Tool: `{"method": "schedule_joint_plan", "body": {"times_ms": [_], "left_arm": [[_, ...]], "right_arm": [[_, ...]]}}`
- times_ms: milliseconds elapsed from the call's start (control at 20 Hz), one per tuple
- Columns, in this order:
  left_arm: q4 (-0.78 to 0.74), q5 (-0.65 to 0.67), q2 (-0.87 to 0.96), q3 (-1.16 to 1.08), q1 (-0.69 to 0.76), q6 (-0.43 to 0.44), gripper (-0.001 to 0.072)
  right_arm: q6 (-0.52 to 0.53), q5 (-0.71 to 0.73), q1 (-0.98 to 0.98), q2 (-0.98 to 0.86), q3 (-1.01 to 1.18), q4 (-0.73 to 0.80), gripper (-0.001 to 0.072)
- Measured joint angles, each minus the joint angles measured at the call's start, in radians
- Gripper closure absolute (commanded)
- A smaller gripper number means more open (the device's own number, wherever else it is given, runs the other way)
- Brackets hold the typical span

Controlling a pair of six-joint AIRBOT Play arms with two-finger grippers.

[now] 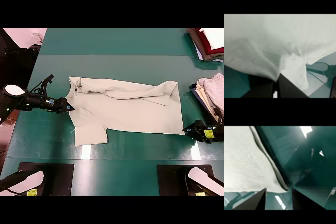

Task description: Fold the shirts.

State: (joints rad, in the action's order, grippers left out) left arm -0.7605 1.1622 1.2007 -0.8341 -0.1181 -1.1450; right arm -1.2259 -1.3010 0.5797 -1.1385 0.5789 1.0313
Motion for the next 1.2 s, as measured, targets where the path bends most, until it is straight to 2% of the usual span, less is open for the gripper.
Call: {"method": "schedule_joint_plan", "body": {"times_ms": [300,350,400,450,500,700,850,1000,1200], "left_arm": [[0.0,0.0,0.0,0.0,0.0,0.0,0.0676],[0.0,0.0,0.0,0.0,0.0,0.0,0.0676],[0.0,0.0,0.0,0.0,0.0,0.0,0.0676],[0.0,0.002,0.0,0.0,0.0,0.0,0.0676],[0.0,0.003,0.0,0.0,0.0,0.001,0.0677],[-0.004,0.011,-0.003,-0.016,0.0,-0.001,0.0678],[-0.005,0.026,-0.047,-0.107,0.0,-0.015,0.0677],[-0.006,0.028,-0.129,-0.324,0.0,-0.025,0.0677],[-0.005,0.03,-0.205,-0.758,0.0,-0.031,0.0676]], "right_arm": [[0.007,0.001,-0.01,-0.019,0.004,0.004,0.0409],[0.009,0.001,-0.022,-0.02,0.004,0.005,0.0433],[0.011,0.004,-0.04,-0.022,0.004,0.008,0.0543],[0.013,0.014,-0.061,-0.024,0.004,0.014,0.059],[0.015,0.024,-0.08,-0.024,0.004,0.017,0.0695],[0.016,0.051,-0.155,-0.015,0.027,0.026,0.0698],[0.016,0.033,-0.213,0.058,0.128,-0.035,0.0698],[0.005,0.048,-0.273,0.169,0.325,-0.122,0.0698],[-0.024,0.14,-0.322,0.3,0.685,-0.172,0.0698]]}}
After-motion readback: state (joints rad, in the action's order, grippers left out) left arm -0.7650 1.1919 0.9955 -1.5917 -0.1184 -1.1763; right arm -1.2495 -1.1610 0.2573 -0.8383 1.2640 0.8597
